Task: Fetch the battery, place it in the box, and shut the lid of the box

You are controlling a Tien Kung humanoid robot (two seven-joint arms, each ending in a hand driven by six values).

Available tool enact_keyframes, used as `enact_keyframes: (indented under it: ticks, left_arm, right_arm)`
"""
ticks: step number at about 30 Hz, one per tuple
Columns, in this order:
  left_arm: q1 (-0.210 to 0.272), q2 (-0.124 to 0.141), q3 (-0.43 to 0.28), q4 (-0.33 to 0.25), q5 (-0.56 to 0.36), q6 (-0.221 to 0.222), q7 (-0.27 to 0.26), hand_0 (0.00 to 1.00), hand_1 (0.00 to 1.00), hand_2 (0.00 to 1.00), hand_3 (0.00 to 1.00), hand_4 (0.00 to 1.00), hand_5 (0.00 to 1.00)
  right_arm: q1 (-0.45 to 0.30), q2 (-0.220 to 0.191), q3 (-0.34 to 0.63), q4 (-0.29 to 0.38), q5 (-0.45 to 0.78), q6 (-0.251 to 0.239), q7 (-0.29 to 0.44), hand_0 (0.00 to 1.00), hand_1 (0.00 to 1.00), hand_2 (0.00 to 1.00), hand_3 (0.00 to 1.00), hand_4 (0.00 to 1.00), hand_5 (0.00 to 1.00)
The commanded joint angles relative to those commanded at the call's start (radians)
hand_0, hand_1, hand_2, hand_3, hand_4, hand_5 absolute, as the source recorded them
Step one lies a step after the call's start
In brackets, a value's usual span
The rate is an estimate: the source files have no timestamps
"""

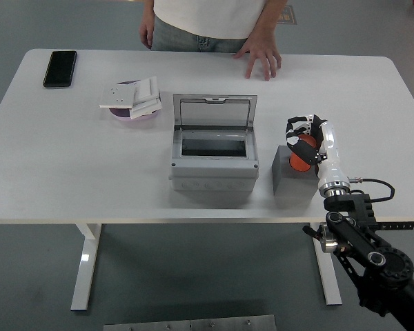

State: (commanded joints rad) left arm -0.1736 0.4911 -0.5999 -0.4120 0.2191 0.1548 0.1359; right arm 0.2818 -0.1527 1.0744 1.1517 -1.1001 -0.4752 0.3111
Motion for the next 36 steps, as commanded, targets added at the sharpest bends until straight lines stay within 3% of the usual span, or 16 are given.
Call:
enact_keyframes:
  ticks: [8,16,17,22,23,28,29,34,36]
  left_arm:
    - [-0.001,0.001,-0.004,-0.001,0.009,0.0,0.004,0.588,0.756,0.595,0.556,0.598,0.1]
    - [-0.003,0.001,-0.009,-0.001,0.018,0.0,0.007,0.588,0.756,0.596,0.556,0.599,0.1]
    - [-0.003,0.0,-0.01,-0.001,0.019,0.0,0.008,0.588,0.756,0.595,0.557,0.6,0.1]
    - [-0.002,-0.001,-0.012,-0.001,0.023,0.0,0.009,0.588,0.756,0.595,0.557,0.6,0.1]
    - [-0.002,-0.001,-0.012,-0.001,0.024,0.0,0.01,0.589,0.755,0.595,0.557,0.6,0.099]
    - [-0.001,0.001,-0.013,-0.002,0.025,0.001,0.011,0.589,0.755,0.595,0.557,0.6,0.099]
    - [-0.001,0.001,-0.013,-0.002,0.025,0.001,0.011,0.589,0.755,0.594,0.556,0.598,0.1]
    - [-0.002,0.001,-0.011,-0.002,0.024,0.0,0.011,0.589,0.755,0.594,0.556,0.598,0.1]
    - [-0.002,0.001,-0.011,-0.002,0.024,0.0,0.011,0.589,0.756,0.594,0.555,0.597,0.101]
  right_arm:
    - [0.014,-0.007,-0.002,0.001,0.0,0.008,-0.008,0.389,0.355,0.321,0.346,0.125,0.002]
    - [0.017,-0.008,0.013,-0.003,-0.006,0.057,-0.021,0.389,0.357,0.322,0.345,0.124,0.002]
    - [0.018,-0.009,0.014,-0.002,-0.013,0.062,-0.027,0.431,0.393,0.381,0.414,0.434,0.002]
    - [0.021,-0.019,0.014,0.008,-0.052,0.068,-0.06,0.431,0.393,0.381,0.414,0.434,0.002]
    - [0.022,-0.022,0.014,0.01,-0.059,0.068,-0.066,0.569,0.599,0.621,0.662,0.734,0.002]
    - [0.025,-0.041,0.015,0.015,-0.086,0.071,-0.093,0.569,0.599,0.621,0.662,0.734,0.002]
    - [0.025,-0.044,0.015,0.016,-0.09,0.072,-0.099,0.737,0.729,0.709,0.778,0.875,0.072]
    - [0.02,-0.052,0.013,0.016,-0.103,0.075,-0.113,0.737,0.729,0.709,0.778,0.875,0.072]
    - [0.018,-0.053,0.012,0.016,-0.103,0.075,-0.113,0.78,0.734,0.725,0.786,0.89,0.085]
